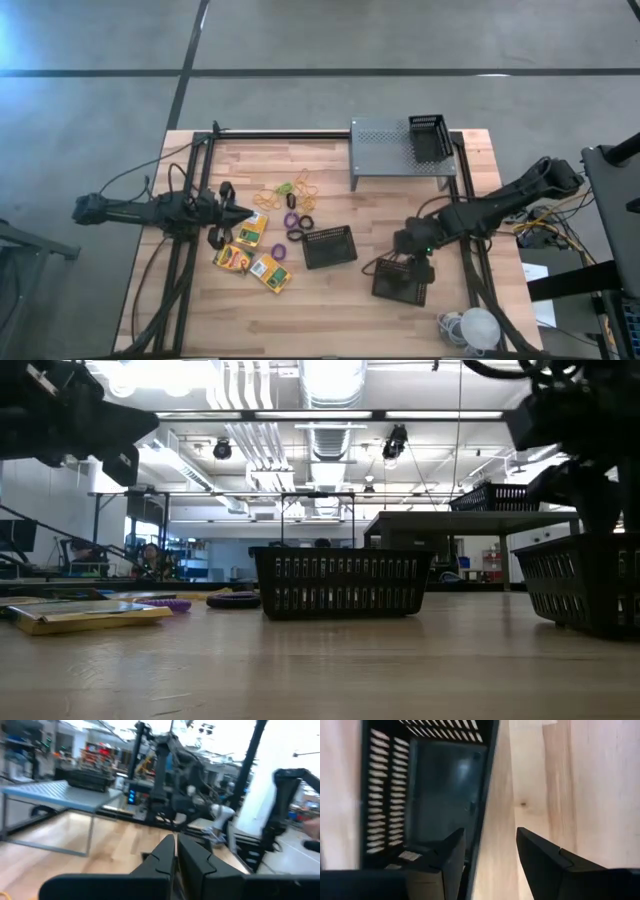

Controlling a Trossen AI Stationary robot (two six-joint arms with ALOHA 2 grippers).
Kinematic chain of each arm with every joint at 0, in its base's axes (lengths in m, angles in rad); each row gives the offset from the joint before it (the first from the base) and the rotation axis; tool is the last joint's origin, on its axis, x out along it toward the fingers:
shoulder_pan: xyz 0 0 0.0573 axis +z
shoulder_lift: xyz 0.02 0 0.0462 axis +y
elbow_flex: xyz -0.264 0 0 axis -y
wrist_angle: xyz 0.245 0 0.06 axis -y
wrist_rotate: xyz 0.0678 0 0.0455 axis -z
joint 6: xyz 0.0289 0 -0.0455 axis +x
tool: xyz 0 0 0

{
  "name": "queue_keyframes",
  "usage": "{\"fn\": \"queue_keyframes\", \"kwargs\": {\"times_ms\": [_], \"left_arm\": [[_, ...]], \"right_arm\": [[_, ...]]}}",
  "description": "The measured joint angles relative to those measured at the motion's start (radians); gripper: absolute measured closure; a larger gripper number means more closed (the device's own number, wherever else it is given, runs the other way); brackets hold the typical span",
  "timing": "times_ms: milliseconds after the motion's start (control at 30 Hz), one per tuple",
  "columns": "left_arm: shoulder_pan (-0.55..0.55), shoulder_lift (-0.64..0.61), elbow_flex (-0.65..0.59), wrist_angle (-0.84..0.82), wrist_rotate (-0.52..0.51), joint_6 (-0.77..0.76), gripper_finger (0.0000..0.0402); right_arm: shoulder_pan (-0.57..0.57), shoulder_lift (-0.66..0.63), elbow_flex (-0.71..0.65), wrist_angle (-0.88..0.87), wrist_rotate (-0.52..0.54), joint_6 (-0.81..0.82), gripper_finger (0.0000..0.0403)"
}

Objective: Pick & Place Office Desk Supplies
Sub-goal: Put the bottom black basket on the shelf

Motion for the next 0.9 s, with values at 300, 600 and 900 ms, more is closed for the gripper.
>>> {"fn": "queue_keyframes", "kwargs": {"times_ms": [300,600,900], "left_arm": [[-0.001,0.413,0.0,0.344,-0.019,0.014,0.0374],[-0.004,0.939,0.048,0.672,-0.012,-0.044,0.0374],[-0.025,1.339,0.283,0.662,0.031,-0.123,0.0374]], "right_arm": [[0.056,0.012,-0.052,0.111,0.074,0.069,0.0265],[0.103,0.012,-0.094,0.161,0.102,0.148,0.0304],[0.156,0.012,-0.133,0.218,0.188,0.238,0.0344]]}}
